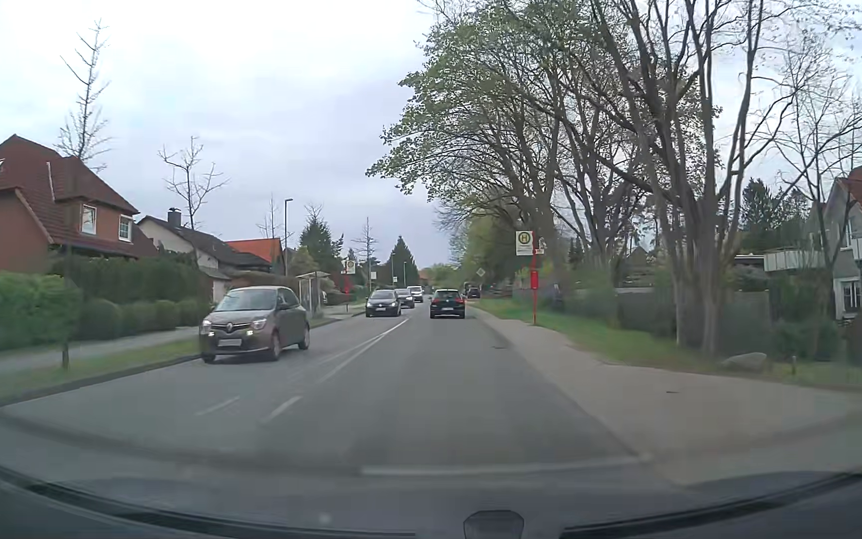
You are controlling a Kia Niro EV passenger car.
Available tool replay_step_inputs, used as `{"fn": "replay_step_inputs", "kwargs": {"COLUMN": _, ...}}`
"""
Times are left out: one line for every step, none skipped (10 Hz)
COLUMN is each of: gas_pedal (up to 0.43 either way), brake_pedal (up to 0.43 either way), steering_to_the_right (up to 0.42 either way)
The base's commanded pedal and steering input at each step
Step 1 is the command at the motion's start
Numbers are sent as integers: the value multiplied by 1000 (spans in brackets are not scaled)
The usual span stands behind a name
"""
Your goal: Follow the waypoints while adhering to traffic rules and regulations
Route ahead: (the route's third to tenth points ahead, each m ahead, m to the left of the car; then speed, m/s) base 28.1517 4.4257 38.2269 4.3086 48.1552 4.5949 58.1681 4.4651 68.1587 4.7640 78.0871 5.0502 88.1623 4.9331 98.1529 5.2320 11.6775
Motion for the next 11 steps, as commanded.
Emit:
{"fn": "replay_step_inputs", "kwargs": {"gas_pedal": 67, "brake_pedal": 0, "steering_to_the_right": -4}}
{"fn": "replay_step_inputs", "kwargs": {"gas_pedal": 67, "brake_pedal": 0, "steering_to_the_right": -5}}
{"fn": "replay_step_inputs", "kwargs": {"gas_pedal": 67, "brake_pedal": 0, "steering_to_the_right": -5}}
{"fn": "replay_step_inputs", "kwargs": {"gas_pedal": 67, "brake_pedal": 0, "steering_to_the_right": -5}}
{"fn": "replay_step_inputs", "kwargs": {"gas_pedal": 67, "brake_pedal": 0, "steering_to_the_right": -5}}
{"fn": "replay_step_inputs", "kwargs": {"gas_pedal": 67, "brake_pedal": 0, "steering_to_the_right": -5}}
{"fn": "replay_step_inputs", "kwargs": {"gas_pedal": 79, "brake_pedal": 0, "steering_to_the_right": -5}}
{"fn": "replay_step_inputs", "kwargs": {"gas_pedal": 79, "brake_pedal": 0, "steering_to_the_right": -5}}
{"fn": "replay_step_inputs", "kwargs": {"gas_pedal": 87, "brake_pedal": 0, "steering_to_the_right": -5}}
{"fn": "replay_step_inputs", "kwargs": {"gas_pedal": 87, "brake_pedal": 0, "steering_to_the_right": -5}}
{"fn": "replay_step_inputs", "kwargs": {"gas_pedal": 87, "brake_pedal": 0, "steering_to_the_right": -5}}
